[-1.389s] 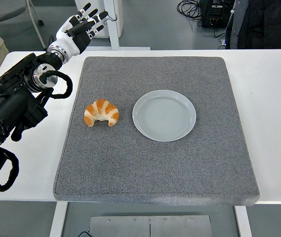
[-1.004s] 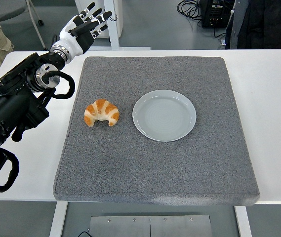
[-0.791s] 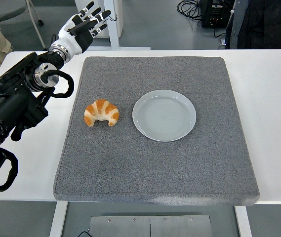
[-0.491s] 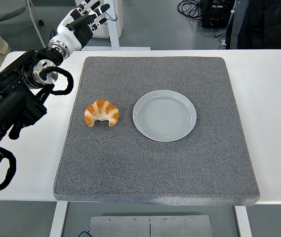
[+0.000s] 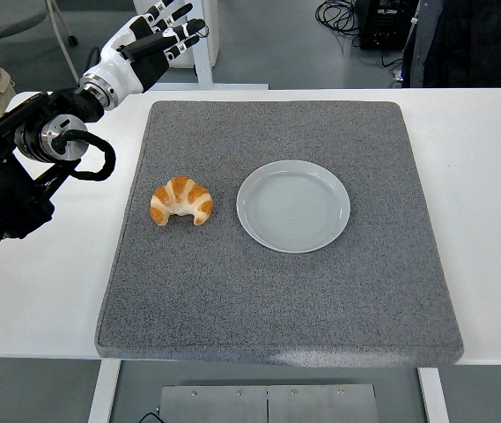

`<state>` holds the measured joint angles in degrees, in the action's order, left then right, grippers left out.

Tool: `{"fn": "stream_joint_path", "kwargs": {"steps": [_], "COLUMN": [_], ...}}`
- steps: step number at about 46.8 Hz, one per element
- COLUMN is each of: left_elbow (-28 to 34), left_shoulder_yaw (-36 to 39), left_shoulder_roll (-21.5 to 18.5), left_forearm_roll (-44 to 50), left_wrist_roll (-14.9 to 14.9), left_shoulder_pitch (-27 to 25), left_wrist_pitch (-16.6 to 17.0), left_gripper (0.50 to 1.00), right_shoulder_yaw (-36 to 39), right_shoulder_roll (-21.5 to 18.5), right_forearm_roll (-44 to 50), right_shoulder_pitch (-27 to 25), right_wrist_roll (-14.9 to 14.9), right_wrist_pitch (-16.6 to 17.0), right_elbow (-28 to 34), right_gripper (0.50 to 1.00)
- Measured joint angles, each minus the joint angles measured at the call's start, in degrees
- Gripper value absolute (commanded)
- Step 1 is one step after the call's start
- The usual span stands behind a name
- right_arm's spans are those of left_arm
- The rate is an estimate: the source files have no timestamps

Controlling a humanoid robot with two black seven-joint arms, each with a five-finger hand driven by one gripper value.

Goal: Place the bread on the plate

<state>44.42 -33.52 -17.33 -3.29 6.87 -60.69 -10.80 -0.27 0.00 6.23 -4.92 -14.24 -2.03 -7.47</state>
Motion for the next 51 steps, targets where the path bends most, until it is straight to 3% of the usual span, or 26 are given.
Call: {"fn": "stream_joint_path", "kwargs": {"steps": [26, 35, 51], "left_elbow": [16.36, 17.52, 25.31], "left_shoulder_yaw": [0.08, 0.90, 1.15], "left_shoulder_roll": [-11.01, -12.51, -16.04], "left_forearm_roll": [-20.65, -29.46, -44.12], "left_wrist_roll": [0.18, 0.17, 0.17], "left_shoulder_pitch": [4.67, 5.69, 8.77], "left_wrist_pitch": [0.59, 0.65, 0.66], "left_gripper": [0.995, 0.995, 0.995], "right_shoulder_yaw": [0.00, -0.02, -0.01], "right_shoulder_roll": [0.00, 0.00, 0.00], "right_forearm_roll": [0.02, 0.02, 0.01], "right_shoulder_pitch": [0.00, 0.00, 0.00], "right_wrist_roll": [0.00, 0.00, -0.01], "right_wrist_pitch": [0.00, -0.01, 0.00], "right_elbow": [0.00, 0.00, 0.00], "right_gripper": [1.000, 1.000, 1.000]}}
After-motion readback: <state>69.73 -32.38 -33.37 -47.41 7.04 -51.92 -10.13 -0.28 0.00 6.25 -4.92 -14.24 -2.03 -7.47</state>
